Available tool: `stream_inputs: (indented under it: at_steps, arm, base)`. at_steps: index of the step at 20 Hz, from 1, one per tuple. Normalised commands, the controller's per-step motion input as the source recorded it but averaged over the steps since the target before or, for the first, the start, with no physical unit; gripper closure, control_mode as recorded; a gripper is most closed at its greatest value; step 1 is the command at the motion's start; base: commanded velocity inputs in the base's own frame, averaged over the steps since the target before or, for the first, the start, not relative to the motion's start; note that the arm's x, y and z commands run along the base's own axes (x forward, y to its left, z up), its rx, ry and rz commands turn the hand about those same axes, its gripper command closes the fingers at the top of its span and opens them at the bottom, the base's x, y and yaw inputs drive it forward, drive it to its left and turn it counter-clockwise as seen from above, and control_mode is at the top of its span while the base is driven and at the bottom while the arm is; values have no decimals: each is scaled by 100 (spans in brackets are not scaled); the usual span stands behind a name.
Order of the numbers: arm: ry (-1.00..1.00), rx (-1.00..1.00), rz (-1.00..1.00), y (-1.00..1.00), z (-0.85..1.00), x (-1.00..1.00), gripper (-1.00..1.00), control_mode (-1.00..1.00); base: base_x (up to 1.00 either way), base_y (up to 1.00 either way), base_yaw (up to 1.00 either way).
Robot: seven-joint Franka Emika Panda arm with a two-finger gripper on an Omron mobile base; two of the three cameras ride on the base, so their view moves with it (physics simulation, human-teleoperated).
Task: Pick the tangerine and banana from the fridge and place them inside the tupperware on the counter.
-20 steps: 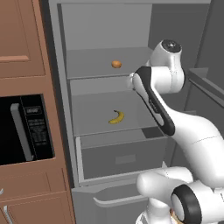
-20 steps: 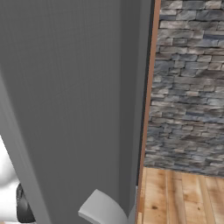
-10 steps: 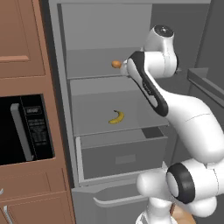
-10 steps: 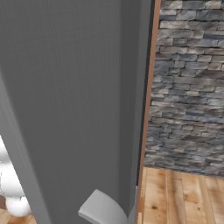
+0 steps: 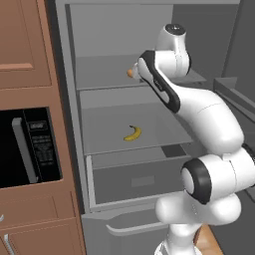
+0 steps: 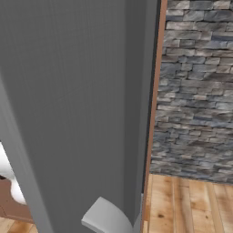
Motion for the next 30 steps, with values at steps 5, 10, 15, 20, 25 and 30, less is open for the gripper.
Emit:
stream_inputs:
  at_steps: [5, 10, 15, 20, 25, 30]
  arm:
    - [0, 0, 0, 5, -5, 55, -100, -100]
    - [0, -1, 0, 10, -21, 50, -100, -100]
    - [0, -2, 0, 14, -20, 46, -100, -100]
    - [0, 0, 0, 17, -3, 58, -100, -100]
    - [0, 0, 0, 19, 0, 73, -100, -100]
    - [0, 0, 0, 13, 0, 69, -100, -100]
  base:
    - [0, 0, 0]
    - [0, 0, 0]
    - [0, 0, 0]
    - [0, 0, 0]
    - [0, 0, 0]
    - [0, 0, 0]
